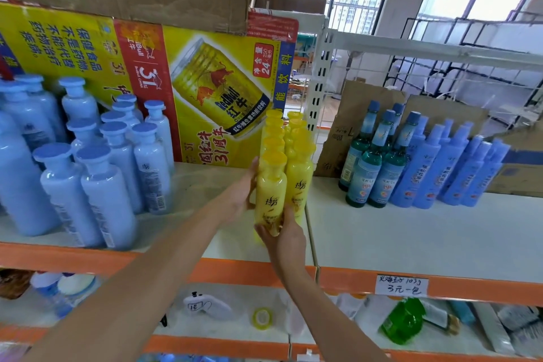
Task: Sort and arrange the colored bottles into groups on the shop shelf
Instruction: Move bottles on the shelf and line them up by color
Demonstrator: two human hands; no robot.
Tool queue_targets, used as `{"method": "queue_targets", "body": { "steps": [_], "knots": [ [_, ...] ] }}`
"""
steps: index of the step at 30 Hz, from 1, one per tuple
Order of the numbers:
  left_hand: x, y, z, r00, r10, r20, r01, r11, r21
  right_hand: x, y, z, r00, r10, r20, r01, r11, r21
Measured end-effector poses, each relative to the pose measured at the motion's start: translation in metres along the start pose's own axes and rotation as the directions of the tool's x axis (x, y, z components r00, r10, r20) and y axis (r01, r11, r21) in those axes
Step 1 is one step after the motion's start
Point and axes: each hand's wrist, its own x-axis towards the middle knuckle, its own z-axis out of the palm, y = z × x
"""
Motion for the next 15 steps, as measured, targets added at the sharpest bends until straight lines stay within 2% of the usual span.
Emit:
{"method": "queue_targets", "body": {
  "steps": [5, 15],
  "knots": [
    [0.008, -0.025, 0.006, 0.995, -0.095, -0.017, 0.093, 0.991, -0.099, 0.002, -0.002, -0.001, 1.000, 0.026, 0.018, -0.025, 0.999, -0.030],
    [0.014, -0.030, 0.003, 0.996, -0.092, -0.005, 0.091, 0.992, -0.091, 0.003, -0.003, 0.002, 1.000, 0.030, -0.003, -0.030, 1.000, -0.002]
  ]
}}
